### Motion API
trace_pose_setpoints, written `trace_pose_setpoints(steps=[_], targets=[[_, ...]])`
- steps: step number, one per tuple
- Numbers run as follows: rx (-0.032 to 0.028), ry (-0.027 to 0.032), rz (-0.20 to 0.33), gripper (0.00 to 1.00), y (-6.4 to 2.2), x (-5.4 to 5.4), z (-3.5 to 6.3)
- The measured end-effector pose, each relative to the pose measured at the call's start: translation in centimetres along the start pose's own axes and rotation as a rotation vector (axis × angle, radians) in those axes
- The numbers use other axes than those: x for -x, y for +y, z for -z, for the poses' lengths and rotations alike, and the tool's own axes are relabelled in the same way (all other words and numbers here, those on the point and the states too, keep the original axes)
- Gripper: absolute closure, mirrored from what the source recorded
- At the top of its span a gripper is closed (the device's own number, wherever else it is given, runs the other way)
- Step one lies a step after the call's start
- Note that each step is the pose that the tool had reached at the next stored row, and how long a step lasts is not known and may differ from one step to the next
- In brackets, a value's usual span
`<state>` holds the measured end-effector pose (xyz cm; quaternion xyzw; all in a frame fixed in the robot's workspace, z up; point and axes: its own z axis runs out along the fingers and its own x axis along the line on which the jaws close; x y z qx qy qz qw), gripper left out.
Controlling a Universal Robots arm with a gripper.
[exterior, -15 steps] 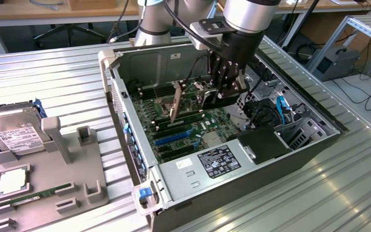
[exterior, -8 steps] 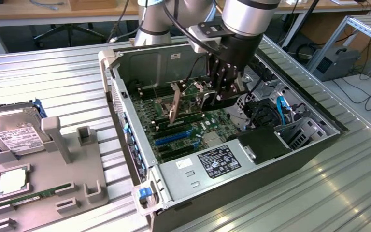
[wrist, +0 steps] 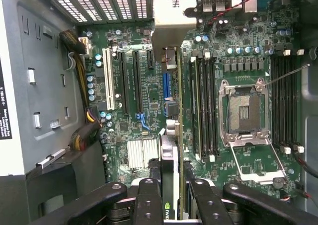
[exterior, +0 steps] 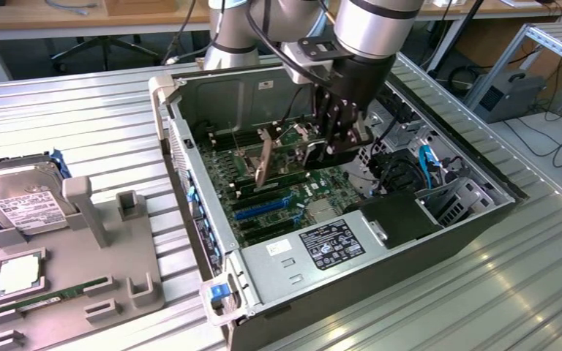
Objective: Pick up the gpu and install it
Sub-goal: 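Insert the gpu into the slot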
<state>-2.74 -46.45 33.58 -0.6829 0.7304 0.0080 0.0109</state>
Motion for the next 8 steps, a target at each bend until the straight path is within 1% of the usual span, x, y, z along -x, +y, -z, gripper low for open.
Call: trace_pose_setpoints(steps=[3, 8], targets=[[0.0001, 0.0002, 0.000, 0.73, 0.11, -0.01, -0.32], [0.0000, 0.0000, 0.000, 0.73, 0.13, 0.00, -0.37]])
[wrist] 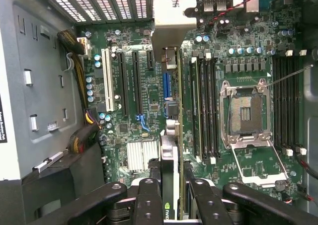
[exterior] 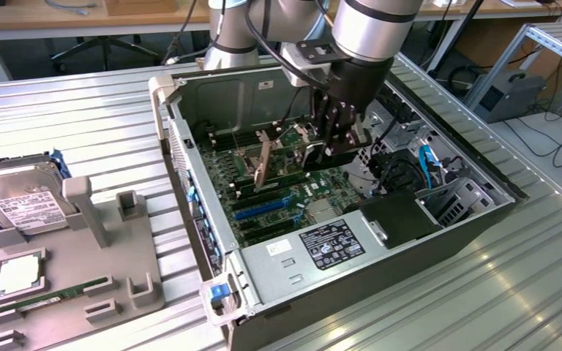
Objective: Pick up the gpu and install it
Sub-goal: 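Insert the gpu into the slot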
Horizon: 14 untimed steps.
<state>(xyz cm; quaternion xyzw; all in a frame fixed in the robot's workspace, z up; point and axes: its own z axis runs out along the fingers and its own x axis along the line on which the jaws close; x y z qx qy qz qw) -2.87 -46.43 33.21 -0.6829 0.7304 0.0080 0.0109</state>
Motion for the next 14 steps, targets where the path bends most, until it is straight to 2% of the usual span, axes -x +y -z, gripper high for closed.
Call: trace_pose_setpoints(steps=[8, 14], targets=[[0.0001, 0.0001, 0.000, 0.73, 0.10, 0.04, -0.11], [0.0000, 0.0001, 0.000, 0.73, 0.64, -0.02, -0.89]])
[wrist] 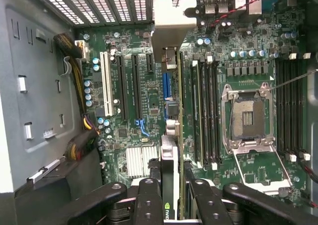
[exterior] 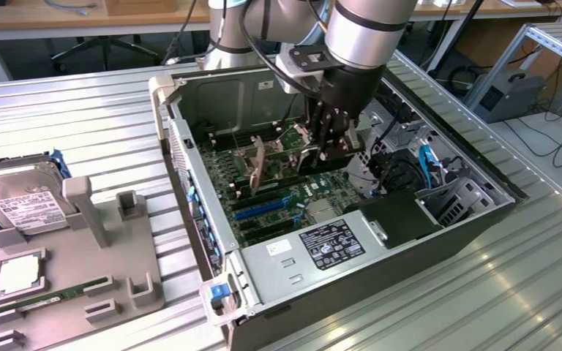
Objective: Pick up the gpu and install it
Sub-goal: 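Insert the gpu into the slot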
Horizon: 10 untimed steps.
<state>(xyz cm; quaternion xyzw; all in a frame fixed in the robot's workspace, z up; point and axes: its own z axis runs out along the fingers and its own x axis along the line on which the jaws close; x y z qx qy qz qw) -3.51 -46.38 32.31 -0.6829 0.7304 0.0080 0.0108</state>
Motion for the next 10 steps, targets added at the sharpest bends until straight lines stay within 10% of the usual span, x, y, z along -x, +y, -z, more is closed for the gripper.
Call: trace_pose_setpoints(steps=[10], targets=[[0.0000, 0.0000, 0.000, 0.73, 0.68, 0.00, -0.18]])
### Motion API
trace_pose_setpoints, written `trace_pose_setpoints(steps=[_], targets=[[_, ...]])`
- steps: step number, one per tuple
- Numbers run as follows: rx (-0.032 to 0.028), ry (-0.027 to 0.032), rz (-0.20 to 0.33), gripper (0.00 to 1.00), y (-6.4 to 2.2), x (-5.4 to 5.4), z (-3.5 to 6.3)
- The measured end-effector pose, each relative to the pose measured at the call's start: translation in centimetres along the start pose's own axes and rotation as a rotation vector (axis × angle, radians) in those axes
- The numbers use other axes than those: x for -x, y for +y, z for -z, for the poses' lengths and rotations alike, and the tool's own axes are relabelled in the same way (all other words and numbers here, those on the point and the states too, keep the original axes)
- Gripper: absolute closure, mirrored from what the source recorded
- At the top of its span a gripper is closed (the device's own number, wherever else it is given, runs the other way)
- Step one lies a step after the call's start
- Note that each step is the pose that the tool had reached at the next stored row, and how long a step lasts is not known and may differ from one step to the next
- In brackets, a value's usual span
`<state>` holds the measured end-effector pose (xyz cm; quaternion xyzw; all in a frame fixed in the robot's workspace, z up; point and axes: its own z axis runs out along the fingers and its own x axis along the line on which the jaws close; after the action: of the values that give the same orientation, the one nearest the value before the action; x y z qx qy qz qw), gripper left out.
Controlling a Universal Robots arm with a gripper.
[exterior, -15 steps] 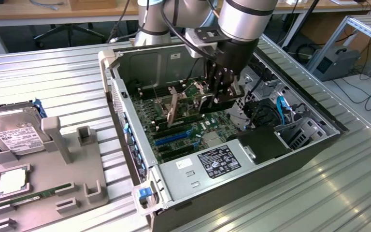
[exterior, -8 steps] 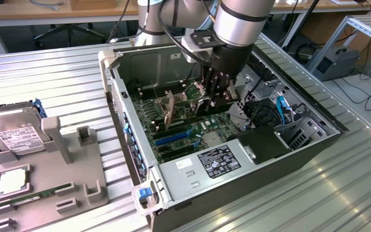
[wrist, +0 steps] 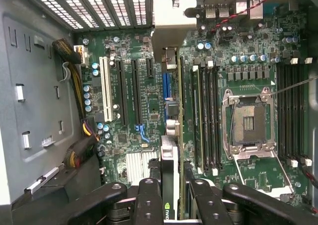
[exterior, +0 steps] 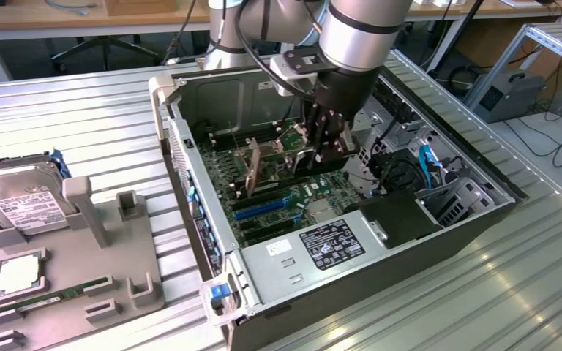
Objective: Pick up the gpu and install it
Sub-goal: 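Insert the gpu into the slot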
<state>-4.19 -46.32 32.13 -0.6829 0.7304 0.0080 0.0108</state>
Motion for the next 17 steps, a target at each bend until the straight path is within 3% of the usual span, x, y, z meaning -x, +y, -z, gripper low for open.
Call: trace_pose_setpoints(steps=[5, 10, 13, 17], targets=[[-0.0001, -0.0002, 0.000, 0.73, 0.24, 0.0, -0.05], [0.0000, 0.0000, 0.000, 0.73, 0.59, 0.0, -0.88], [0.0000, -0.0001, 0.000, 0.73, 1.49, -0.1, -1.32], [0.0000, 0.0000, 0.000, 0.73, 2.04, -0.1, -2.08]])
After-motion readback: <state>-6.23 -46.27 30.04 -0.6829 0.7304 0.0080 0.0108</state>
